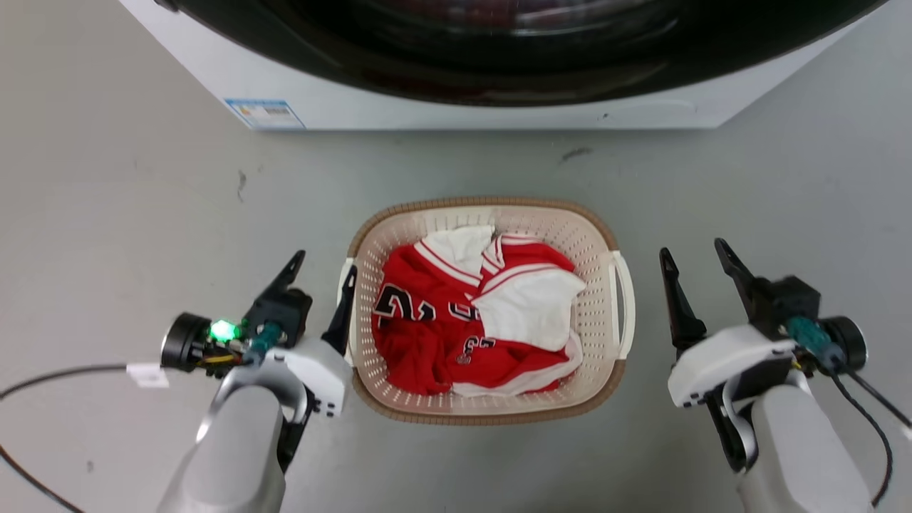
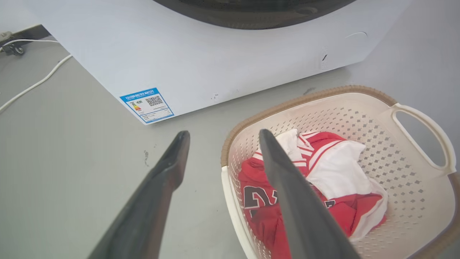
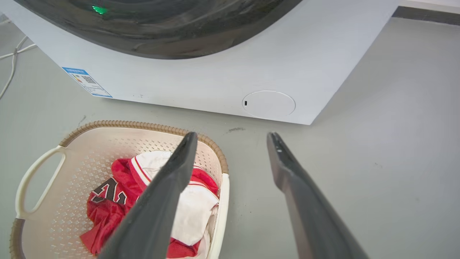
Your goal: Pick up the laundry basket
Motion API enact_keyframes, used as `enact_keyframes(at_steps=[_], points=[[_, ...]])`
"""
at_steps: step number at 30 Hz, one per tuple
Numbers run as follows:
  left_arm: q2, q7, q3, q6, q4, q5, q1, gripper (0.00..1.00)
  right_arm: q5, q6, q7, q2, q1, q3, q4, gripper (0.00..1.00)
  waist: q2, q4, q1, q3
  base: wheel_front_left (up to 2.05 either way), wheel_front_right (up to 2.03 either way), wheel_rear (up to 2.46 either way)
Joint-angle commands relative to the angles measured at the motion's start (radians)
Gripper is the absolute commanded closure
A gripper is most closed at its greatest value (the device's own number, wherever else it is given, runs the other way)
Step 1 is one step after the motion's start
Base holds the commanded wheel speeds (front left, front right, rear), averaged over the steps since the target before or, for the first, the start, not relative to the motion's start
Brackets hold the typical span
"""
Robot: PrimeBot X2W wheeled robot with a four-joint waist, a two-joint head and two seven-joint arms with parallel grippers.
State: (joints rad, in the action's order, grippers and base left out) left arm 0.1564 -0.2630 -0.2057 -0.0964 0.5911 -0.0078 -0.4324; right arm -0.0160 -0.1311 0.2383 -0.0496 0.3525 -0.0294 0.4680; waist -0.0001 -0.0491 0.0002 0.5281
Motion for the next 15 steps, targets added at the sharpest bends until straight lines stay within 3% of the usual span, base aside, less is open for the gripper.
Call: enact_keyframes(at_steps=[1, 15], points=[[0.008, -0.003, -0.002, -0.004, 0.046, -0.003, -0.041, 0.00, 0.009, 0.001, -0.010, -0.001, 0.039, -0.007, 0.030, 0.00, 0.0001, 0.002, -0.0002, 0.041, 0.00, 0.00, 0.00], [0.010, 0.047, -0.119, -0.033, 0.423, -0.072, -0.305, 0.00, -0.033, 0.001, -0.153, -0.002, 0.253, -0.022, 0.339, 0.00, 0.0001, 0.009, -0.0002, 0.172, 0.00, 0.00, 0.00]])
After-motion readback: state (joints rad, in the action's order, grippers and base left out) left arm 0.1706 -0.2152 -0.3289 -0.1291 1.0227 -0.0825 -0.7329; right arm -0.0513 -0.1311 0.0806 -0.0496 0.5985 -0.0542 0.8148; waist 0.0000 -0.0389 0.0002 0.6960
